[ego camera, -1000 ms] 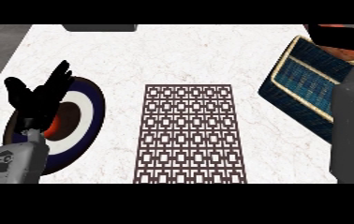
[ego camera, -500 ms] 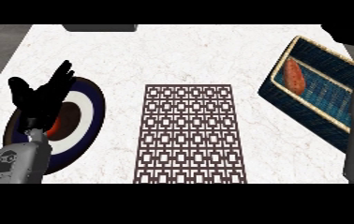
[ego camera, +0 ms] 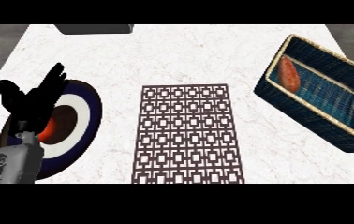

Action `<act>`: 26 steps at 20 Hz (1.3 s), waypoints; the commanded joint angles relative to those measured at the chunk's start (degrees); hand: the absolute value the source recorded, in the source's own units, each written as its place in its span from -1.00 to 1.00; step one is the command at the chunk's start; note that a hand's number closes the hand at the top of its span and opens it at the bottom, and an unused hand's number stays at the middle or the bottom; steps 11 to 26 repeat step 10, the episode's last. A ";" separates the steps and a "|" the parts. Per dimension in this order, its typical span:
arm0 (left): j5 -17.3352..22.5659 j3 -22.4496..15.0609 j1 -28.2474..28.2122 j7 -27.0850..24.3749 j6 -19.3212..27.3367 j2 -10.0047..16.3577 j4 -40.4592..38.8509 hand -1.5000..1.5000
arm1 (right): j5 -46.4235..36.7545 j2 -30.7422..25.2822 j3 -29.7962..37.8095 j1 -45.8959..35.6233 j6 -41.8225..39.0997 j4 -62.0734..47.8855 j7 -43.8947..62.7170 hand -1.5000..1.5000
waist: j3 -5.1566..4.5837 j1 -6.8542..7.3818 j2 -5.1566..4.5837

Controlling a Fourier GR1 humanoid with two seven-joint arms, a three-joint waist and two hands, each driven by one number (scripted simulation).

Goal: Pick the sweet potato from the placemat and place it in the basket

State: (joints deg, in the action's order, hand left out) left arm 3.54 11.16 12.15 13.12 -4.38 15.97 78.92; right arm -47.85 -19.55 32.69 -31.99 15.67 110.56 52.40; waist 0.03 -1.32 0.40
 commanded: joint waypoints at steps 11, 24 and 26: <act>-0.51 0.03 -2.51 0.21 0.76 -0.53 2.65 0.00 | 43.56 -2.98 29.50 28.23 -22.33 16.27 -6.12 -1.00 | 0.12 -1.65 0.38; -0.51 0.03 -2.51 0.21 0.76 -0.53 2.65 0.00 | 43.56 -2.98 29.50 28.23 -22.33 16.27 -6.12 -1.00 | 0.12 -1.65 0.38; -0.51 0.03 -2.51 0.21 0.76 -0.53 2.65 0.00 | 43.56 -2.98 29.50 28.23 -22.33 16.27 -6.12 -1.00 | 0.12 -1.65 0.38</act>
